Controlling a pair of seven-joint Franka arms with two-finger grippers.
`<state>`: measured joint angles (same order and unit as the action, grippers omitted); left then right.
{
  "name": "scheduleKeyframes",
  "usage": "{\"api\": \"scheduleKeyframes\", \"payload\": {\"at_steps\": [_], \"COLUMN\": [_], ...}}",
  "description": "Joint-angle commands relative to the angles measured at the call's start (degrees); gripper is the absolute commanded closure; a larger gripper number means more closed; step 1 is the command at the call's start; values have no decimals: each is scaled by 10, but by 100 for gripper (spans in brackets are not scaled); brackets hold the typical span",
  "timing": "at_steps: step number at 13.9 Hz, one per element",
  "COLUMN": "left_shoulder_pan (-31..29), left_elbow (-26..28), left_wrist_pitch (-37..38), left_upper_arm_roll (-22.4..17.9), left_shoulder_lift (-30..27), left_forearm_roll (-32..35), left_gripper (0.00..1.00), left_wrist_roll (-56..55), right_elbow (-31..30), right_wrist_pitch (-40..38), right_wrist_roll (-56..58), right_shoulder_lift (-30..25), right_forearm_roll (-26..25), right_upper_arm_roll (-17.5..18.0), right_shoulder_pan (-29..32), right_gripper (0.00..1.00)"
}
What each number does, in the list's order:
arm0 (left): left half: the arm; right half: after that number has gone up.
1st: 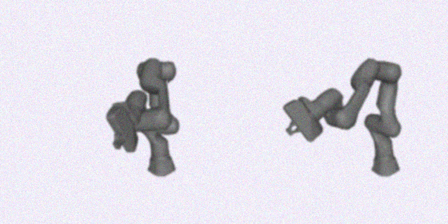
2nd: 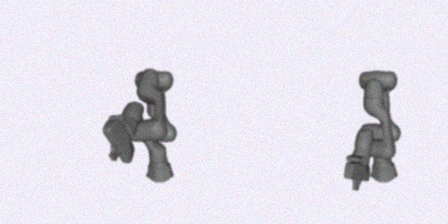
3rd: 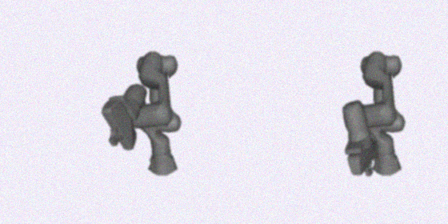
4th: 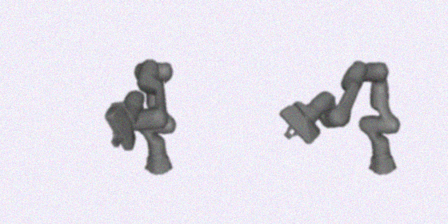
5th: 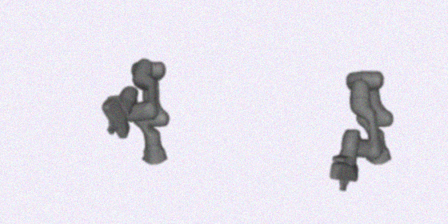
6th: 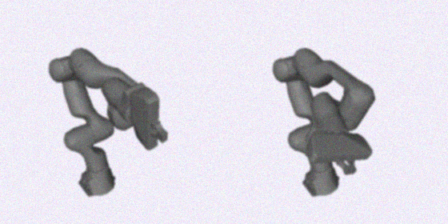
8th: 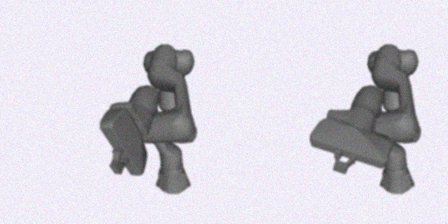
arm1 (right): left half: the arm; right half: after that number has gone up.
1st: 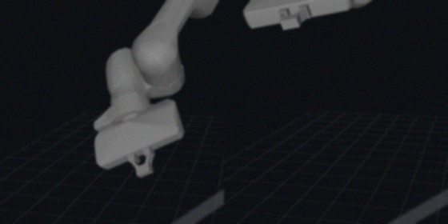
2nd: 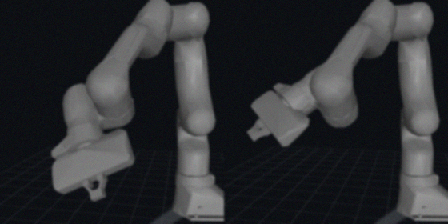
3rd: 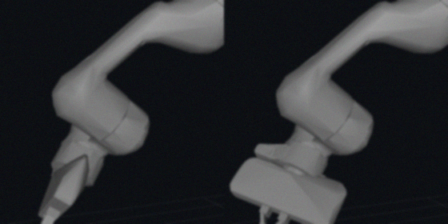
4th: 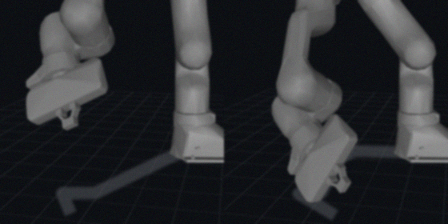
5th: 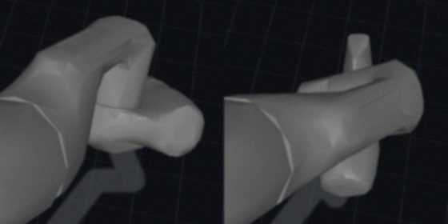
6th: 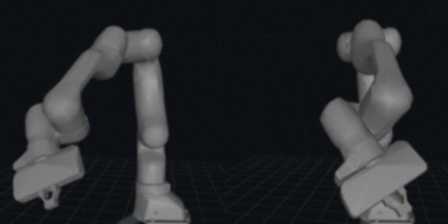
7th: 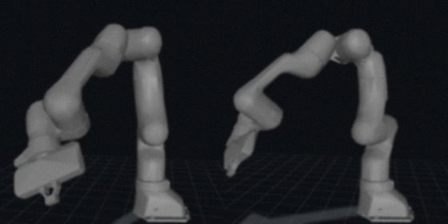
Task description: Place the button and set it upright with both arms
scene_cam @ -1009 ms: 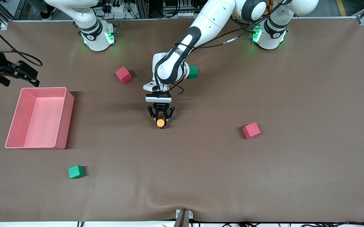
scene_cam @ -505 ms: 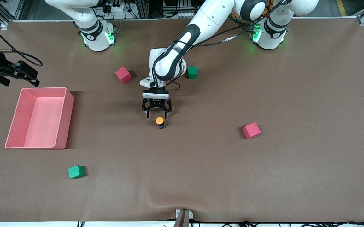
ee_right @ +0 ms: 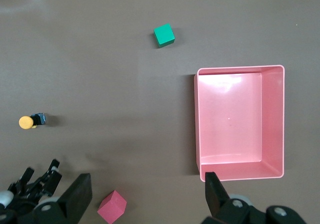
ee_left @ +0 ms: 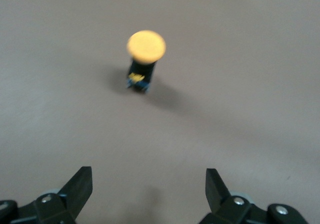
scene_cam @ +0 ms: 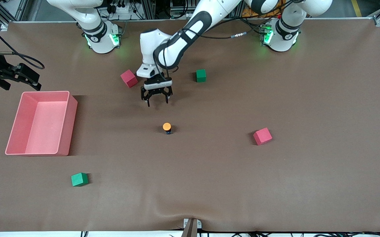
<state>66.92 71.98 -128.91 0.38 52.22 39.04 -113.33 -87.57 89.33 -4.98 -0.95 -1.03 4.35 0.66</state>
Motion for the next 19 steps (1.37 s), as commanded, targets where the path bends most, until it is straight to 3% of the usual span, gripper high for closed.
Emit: {"api": "scheduleKeyframes", "payload": {"at_steps": [1, 4, 6, 9, 13, 16, 19], "left_shoulder_pan": [-3, -13, -50, -62, -123, -173, -238], "left_elbow": [10, 10, 15, 16, 16, 16, 16], "left_wrist_pitch": [81, 124, 131, 198, 254, 348, 392], "left_upper_arm_roll": [7, -4, -4, -9, -15, -16, -15], "left_shoulder_lift": [-44, -106, -162, -224, -311, -356, -396], "left_forearm_roll": [-86, -156, -180, -196, -287, -287, -288], "left_gripper": [0, 0, 0, 0, 0, 0, 0], "left_wrist_roll": [62, 121, 126, 153, 291, 391, 526], "right_elbow": [13, 13, 13, 13, 12, 12, 12], "right_wrist_pitch": [-6, -6, -6, -7, -7, -7, -7], "right_wrist_roll": [7, 7, 7, 7, 7, 8, 7], "right_shoulder_lift": [5, 5, 5, 5, 5, 5, 5], "right_forearm_roll": [-1, -1, -1, -1, -1, -1, 0], "right_upper_arm_roll": [8, 8, 8, 8, 8, 8, 8], "right_shoulder_pan": [11, 11, 12, 11, 11, 11, 11], "right_gripper": [0, 0, 0, 0, 0, 0, 0]}}
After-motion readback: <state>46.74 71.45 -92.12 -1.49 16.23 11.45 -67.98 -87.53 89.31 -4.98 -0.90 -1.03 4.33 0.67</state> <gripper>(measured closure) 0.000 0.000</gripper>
